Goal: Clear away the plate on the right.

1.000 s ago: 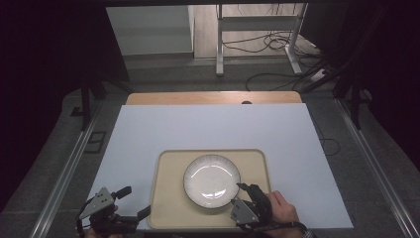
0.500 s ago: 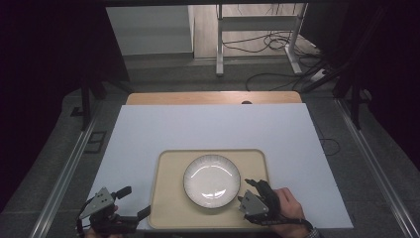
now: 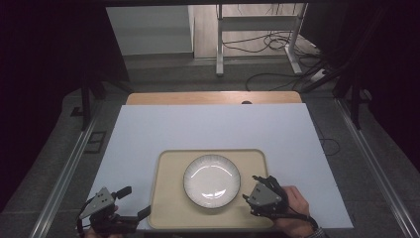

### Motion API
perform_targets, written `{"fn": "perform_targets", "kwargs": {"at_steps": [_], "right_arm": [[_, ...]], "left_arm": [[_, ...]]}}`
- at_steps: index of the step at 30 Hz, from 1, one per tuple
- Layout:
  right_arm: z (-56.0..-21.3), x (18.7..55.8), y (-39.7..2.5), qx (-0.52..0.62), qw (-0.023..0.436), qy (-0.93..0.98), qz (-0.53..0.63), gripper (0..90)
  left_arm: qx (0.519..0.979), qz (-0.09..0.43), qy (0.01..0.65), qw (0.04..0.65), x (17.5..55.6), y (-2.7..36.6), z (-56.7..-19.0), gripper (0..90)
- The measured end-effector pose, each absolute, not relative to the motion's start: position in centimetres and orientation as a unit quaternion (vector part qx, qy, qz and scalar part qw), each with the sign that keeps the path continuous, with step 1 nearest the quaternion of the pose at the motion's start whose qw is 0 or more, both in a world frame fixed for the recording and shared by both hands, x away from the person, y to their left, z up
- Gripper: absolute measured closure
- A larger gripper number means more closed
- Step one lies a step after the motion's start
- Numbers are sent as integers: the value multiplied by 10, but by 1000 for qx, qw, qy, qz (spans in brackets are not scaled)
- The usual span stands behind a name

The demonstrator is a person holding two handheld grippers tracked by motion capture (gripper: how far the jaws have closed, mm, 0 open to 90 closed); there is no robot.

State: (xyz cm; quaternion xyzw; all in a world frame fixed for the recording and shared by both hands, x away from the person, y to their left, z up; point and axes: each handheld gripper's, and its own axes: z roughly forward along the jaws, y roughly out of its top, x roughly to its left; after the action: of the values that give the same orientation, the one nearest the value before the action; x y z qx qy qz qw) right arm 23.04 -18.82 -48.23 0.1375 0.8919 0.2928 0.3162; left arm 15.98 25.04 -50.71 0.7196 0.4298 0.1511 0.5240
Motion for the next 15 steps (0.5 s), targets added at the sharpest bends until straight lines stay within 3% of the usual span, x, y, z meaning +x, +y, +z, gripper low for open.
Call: {"fn": "perform_targets", "kwargs": {"at_steps": [15], "right_arm": [[-477,235,-205,183,304,877,324,241]], "left_arm": [[720,150,431,523,160,250,-507,2]]}}
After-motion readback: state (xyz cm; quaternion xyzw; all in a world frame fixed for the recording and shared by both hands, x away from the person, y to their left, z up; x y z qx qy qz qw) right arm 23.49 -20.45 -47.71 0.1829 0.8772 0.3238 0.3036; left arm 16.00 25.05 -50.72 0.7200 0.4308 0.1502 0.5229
